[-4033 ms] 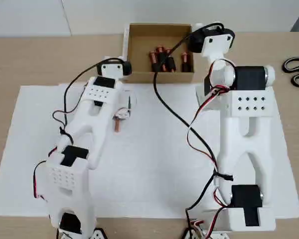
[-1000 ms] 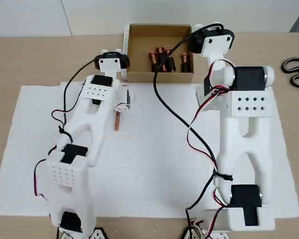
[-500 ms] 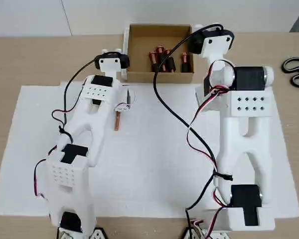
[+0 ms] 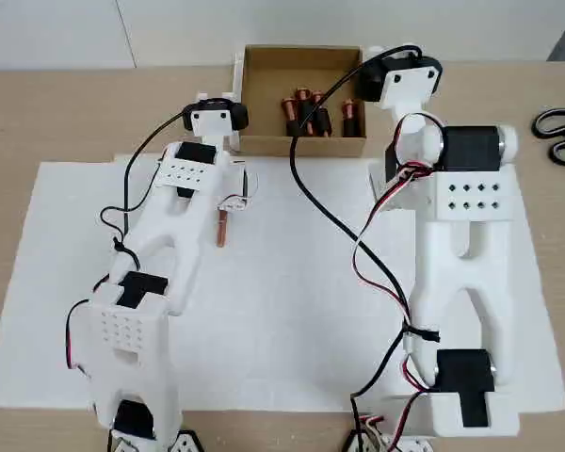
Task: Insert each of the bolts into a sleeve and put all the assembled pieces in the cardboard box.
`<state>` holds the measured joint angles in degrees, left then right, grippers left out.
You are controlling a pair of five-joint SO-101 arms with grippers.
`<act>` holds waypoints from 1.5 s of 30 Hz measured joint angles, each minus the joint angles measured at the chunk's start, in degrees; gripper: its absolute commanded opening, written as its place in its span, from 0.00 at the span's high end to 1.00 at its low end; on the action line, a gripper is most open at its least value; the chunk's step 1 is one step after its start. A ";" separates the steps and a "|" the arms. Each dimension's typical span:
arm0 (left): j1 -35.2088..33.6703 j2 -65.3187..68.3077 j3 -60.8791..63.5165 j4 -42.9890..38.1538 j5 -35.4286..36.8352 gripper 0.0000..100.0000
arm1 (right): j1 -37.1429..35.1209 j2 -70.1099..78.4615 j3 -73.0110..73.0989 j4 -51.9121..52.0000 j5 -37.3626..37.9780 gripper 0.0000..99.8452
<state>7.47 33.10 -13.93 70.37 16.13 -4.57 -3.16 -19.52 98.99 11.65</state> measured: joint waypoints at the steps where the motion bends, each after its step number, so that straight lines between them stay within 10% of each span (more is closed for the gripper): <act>1: -0.09 -0.62 -0.53 1.41 0.00 0.99 | 0.00 0.00 0.00 0.00 0.00 1.00; 18: -9.32 -13.63 -12.75 27.69 -4.31 0.99 | 0.00 -28.13 0.00 0.09 0.00 1.00; 36: -10.64 -14.15 -9.14 28.92 -4.66 0.99 | 0.09 -58.73 21.45 -0.70 0.00 1.00; 45: -9.67 -14.15 -17.14 29.01 -1.23 0.99 | 0.09 -71.21 51.43 -23.03 -13.19 1.00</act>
<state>-2.20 18.95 -31.08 99.38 14.90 -4.48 -74.37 31.91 75.96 -1.54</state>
